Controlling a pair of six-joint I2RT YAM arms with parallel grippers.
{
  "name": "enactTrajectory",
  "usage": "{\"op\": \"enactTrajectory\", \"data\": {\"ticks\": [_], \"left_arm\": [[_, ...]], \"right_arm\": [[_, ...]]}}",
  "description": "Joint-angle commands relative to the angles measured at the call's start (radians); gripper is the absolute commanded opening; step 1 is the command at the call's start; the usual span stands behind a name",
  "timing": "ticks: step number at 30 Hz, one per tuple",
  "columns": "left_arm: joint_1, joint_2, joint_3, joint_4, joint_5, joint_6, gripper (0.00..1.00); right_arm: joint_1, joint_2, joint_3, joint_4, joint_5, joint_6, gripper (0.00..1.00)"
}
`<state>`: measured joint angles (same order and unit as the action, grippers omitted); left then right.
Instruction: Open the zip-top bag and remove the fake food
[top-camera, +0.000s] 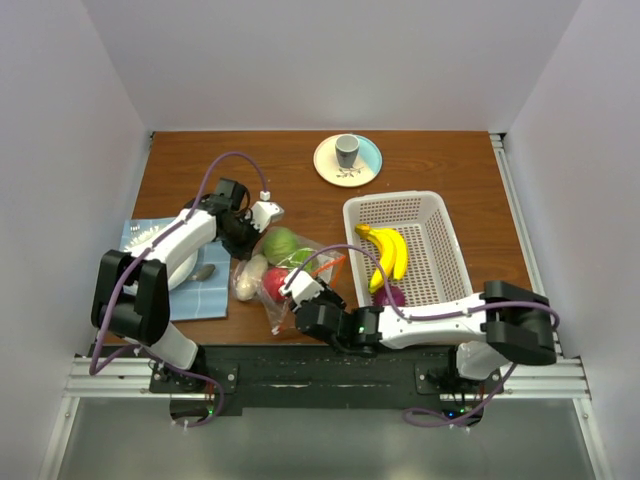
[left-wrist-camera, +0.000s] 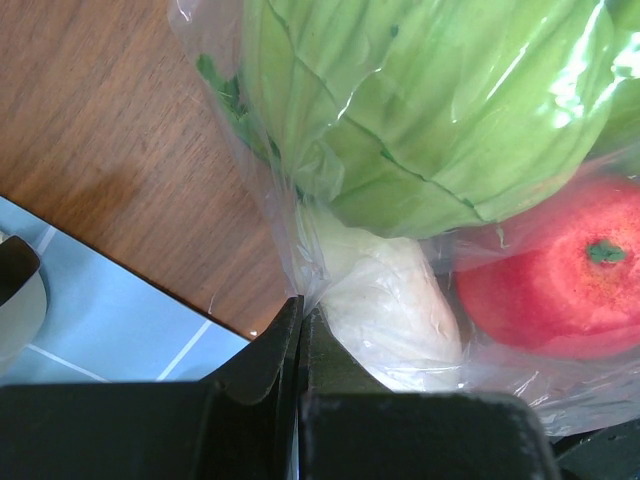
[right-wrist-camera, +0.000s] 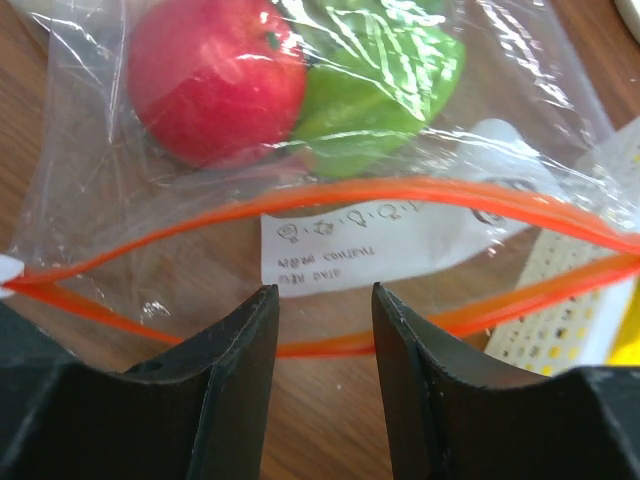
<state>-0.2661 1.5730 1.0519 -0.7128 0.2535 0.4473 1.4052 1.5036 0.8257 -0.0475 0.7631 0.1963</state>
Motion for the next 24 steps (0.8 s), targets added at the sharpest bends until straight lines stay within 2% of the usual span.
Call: {"op": "enactTrajectory", "data": {"ticks": [1,3,5,6,7,10,11,18,24], "left_arm": [[-0.01,0.002,0.013,0.01,-0.005,0.002,0.0],[-0.012,-0.004,0.007,0.009,-0.008,0.004,0.0],[-0.012,-0.013,0.002,0.007,-0.013,0.011,0.0],[-0.012,-0.019,0.002,0.006,-0.014,0.014,0.0],[-0.01,-0.019,0.003,-0.002,-0.016,0.014,0.0],[-0.012,-0.03,0.051,-0.06,0.015,0.01,0.0],[-0.012,-0.036,0.094,-0.082,0.041,0.01,0.0],[-0.013,-0.071,0.33,-0.296,0.208,-0.007,0.0],[-0.03,-0.1,0.396,-0.389,0.274,-0.021,0.0]], "right_arm": [[-0.012,0.072,0.067,0.133,0.002,-0.037,0.46],[-0.023,0.096,0.076,0.155,-0.025,-0.04,0.49],[-0.04,0.113,0.089,0.172,-0.044,-0.044,0.58],[-0.054,0.136,0.093,0.181,-0.066,-0.046,0.64],[-0.06,0.15,0.095,0.189,-0.089,-0.047,0.78],[-0.069,0.185,0.076,0.259,-0.171,-0.057,0.94],[-0.069,0.187,0.066,0.314,-0.192,-0.058,0.96],[-0.069,0.208,-0.043,0.598,-0.185,-0.061,0.99],[-0.071,0.198,-0.095,0.699,-0.162,-0.014,0.99]]}}
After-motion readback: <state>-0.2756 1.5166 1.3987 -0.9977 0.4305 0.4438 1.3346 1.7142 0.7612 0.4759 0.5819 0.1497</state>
